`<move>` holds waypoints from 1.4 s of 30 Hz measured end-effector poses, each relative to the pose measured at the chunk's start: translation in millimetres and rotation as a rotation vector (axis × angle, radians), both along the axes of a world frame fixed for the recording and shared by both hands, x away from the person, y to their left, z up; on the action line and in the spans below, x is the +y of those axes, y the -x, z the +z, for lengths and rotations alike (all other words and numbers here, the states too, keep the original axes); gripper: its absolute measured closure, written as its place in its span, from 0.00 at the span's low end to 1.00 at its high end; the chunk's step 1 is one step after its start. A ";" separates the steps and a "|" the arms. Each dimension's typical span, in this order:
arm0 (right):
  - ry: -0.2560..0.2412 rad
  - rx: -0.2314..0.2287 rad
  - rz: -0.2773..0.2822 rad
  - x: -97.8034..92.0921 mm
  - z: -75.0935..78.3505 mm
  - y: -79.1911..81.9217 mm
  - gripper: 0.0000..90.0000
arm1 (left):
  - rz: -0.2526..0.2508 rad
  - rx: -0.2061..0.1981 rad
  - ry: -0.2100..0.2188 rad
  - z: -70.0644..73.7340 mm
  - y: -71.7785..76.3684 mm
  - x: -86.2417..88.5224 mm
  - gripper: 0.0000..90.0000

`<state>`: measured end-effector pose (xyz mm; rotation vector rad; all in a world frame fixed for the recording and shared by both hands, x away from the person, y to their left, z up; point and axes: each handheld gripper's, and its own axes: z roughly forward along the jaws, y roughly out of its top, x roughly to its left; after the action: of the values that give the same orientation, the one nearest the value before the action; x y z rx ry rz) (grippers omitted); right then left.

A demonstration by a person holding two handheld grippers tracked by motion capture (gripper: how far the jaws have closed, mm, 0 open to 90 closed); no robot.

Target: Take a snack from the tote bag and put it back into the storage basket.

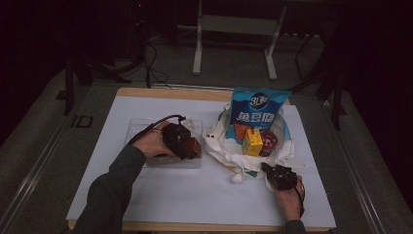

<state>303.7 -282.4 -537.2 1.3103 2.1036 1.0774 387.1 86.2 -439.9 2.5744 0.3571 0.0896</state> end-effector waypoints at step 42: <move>0.000 -0.002 0.000 0.1 -0.1 0.2 1.00 | 0.030 -0.107 0.135 24.8 12.4 -18.6 0.36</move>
<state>303.6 -282.3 -537.3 1.3087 2.1018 1.0780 374.6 67.5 -415.1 2.4206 0.3496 0.2065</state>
